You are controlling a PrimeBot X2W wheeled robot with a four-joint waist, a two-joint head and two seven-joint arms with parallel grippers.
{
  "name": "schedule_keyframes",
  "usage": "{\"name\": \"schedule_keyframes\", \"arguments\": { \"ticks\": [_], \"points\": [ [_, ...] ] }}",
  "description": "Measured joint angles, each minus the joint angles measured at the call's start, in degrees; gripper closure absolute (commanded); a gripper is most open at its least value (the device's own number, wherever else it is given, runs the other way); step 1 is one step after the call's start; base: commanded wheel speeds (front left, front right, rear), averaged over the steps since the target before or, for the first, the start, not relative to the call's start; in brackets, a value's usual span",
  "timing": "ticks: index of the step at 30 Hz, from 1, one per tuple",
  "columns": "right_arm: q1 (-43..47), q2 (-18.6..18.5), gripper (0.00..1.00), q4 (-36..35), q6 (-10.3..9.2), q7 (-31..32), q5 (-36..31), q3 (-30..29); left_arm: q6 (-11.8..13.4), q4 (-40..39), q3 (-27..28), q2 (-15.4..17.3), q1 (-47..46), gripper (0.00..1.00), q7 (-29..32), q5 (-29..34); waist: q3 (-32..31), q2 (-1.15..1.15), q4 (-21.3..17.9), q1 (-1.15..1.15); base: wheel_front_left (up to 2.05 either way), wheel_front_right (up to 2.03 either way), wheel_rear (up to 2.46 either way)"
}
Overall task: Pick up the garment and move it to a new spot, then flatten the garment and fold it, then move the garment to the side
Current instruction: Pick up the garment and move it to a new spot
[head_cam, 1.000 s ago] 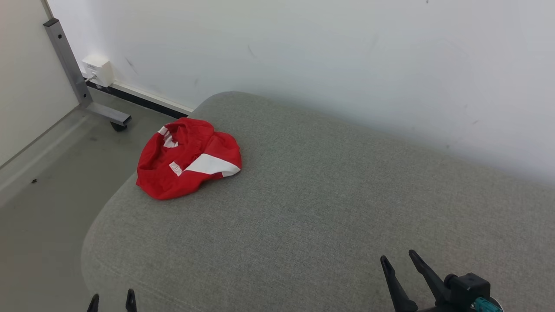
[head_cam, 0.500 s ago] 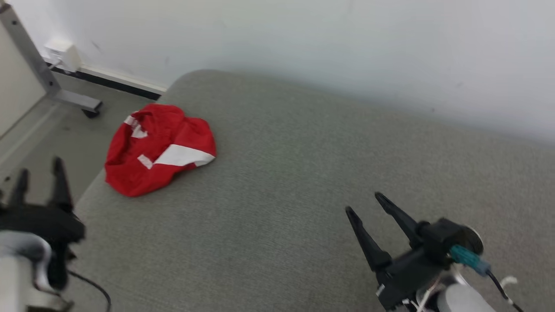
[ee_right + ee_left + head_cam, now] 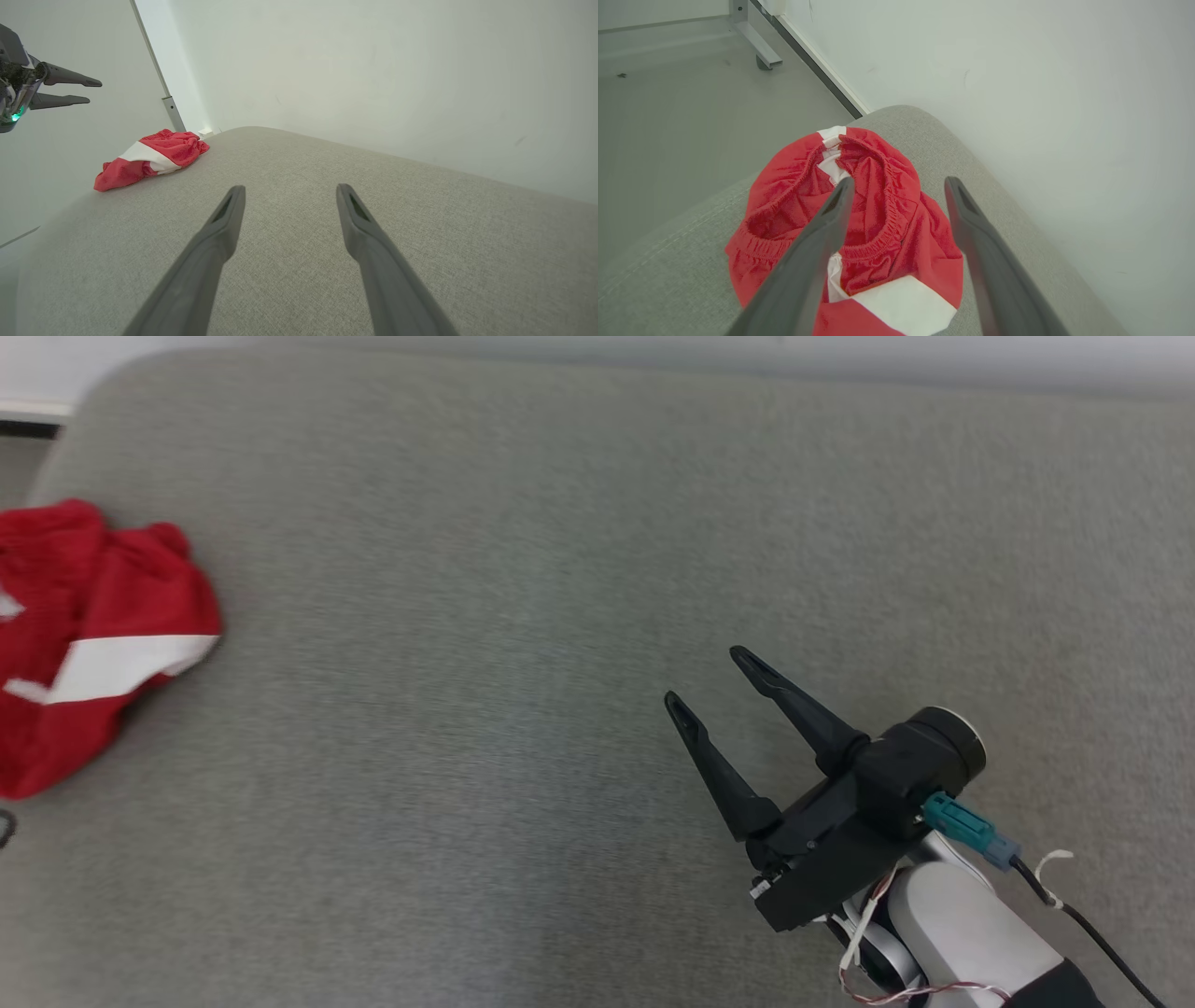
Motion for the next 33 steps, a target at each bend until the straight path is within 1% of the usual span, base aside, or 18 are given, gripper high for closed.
{"name": "schedule_keyframes", "arguments": {
  "ticks": [4,8,11,15,18,19,20,23,28,29,33],
  "points": [
    [-1.40,0.48,0.00,0.55,0.00,-1.09,-0.03,0.68,2.40,0.22,1.47,1.89,-1.76,0.00,2.96,-1.71,4.48,0.00,-3.90,0.00,0.00,0.00,0.00],
    [-1.81,0.67,0.00,1.62,0.00,-2.09,-0.03,0.97,5.04,0.80,0.97,2.23,-1.68,0.00,6.99,-1.68,8.06,0.00,-7.65,0.00,0.00,0.00,0.00],
    [-1.96,0.89,0.00,2.24,0.00,-2.76,0.03,1.05,8.23,1.36,1.51,2.75,-1.34,0.00,9.14,-1.70,10.08,0.00,-10.16,-0.01,0.00,0.00,0.00],
    [-2.37,0.96,0.00,2.85,0.00,-3.16,0.20,1.07,11.56,1.16,1.40,3.80,0.26,0.00,10.13,-0.66,12.05,0.00,-12.81,-0.01,0.00,0.00,0.00],
    [-2.80,0.94,0.00,3.19,0.00,-3.39,0.22,0.98,12.90,0.73,0.18,5.25,1.11,0.00,11.24,1.44,12.95,-0.02,-14.16,-0.03,0.00,0.00,0.00],
    [-2.79,0.93,0.00,3.41,0.00,-3.48,0.23,0.94,12.90,0.30,-0.47,5.65,1.75,0.77,11.21,2.22,13.11,-0.02,-14.47,-0.03,0.00,0.00,0.00],
    [-2.79,0.96,0.00,3.58,0.00,-3.49,0.23,0.99,12.84,0.11,-0.46,5.84,2.09,1.00,11.09,2.35,13.14,-0.02,-14.66,-0.02,0.00,0.00,0.00],
    [-2.74,1.11,0.00,4.15,0.00,-3.64,0.47,1.13,11.82,-0.29,-0.29,6.24,3.27,1.00,11.23,2.00,12.51,-0.02,-14.81,-0.03,0.00,0.00,0.00],
    [-1.92,1.48,0.00,5.87,0.00,-4.46,1.29,1.48,9.60,-1.49,-0.99,5.79,4.31,1.00,10.50,1.91,9.94,-0.01,-14.59,-0.02,0.00,0.00,0.00],
    [-1.92,1.48,0.00,5.87,0.00,-4.46,1.29,1.48,9.60,-1.49,-0.99,5.79,4.31,1.00,10.50,1.91,9.94,-0.01,-14.59,-0.02,0.00,0.00,0.00],
    [-0.56,2.13,0.00,7.49,0.00,-5.08,2.37,1.59,7.58,-3.09,-1.87,6.61,4.92,1.00,9.90,2.08,6.52,-0.01,-14.05,-0.02,0.00,0.00,0.00]
  ]
}}
